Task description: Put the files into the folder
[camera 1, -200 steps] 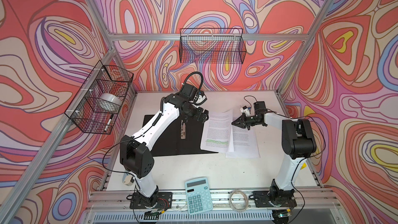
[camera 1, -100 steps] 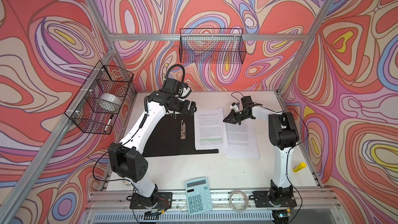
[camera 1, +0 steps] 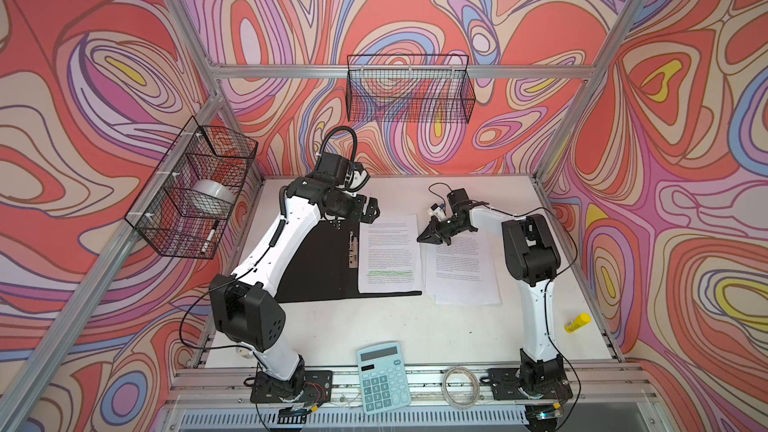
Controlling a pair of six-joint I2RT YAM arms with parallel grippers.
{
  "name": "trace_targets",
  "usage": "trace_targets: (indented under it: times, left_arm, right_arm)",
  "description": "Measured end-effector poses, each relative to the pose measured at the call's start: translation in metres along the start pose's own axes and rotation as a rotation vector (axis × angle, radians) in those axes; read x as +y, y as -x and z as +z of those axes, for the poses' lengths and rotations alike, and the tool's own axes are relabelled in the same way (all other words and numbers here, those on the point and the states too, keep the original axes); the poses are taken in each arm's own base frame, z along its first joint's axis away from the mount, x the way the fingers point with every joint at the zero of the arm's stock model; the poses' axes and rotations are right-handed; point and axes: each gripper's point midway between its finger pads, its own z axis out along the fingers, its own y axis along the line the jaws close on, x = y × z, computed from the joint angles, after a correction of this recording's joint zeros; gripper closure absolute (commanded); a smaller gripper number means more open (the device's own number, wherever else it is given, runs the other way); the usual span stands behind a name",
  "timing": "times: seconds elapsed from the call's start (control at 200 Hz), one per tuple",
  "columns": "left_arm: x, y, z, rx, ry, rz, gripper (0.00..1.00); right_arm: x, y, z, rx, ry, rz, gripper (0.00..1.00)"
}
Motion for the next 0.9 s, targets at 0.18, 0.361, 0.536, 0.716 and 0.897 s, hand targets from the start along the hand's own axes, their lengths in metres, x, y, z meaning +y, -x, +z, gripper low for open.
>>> trace_targets:
  times: [0.18,0.361,0.536,0.716,0.897]
  left_arm:
    - [0.000,0.000,0.000,0.000,0.000,0.000,0.00]
    - [0.000,0.000,0.000,0.000,0.000,-0.001,0.00]
    - [0.000,0.000,0.000,0.000,0.000,-0.004,0.00]
    - [0.000,0.000,0.000,0.000,0.000,-0.005,0.00]
    - [0.000,0.000,0.000,0.000,-0.002,-0.005,0.00]
  right_arm:
    - [-0.001,0.006,0.005,0.005,0.001,0.004,1.00]
    - [0.007,0.013,0.005,0.005,0.015,-0.009,1.00]
    - [0.011,0.010,0.011,0.025,0.020,-0.016,1.00]
    - [0.017,-0.001,0.020,0.057,0.023,-0.021,1.00]
    - [0.010,-0.012,0.027,0.086,0.017,-0.002,1.00]
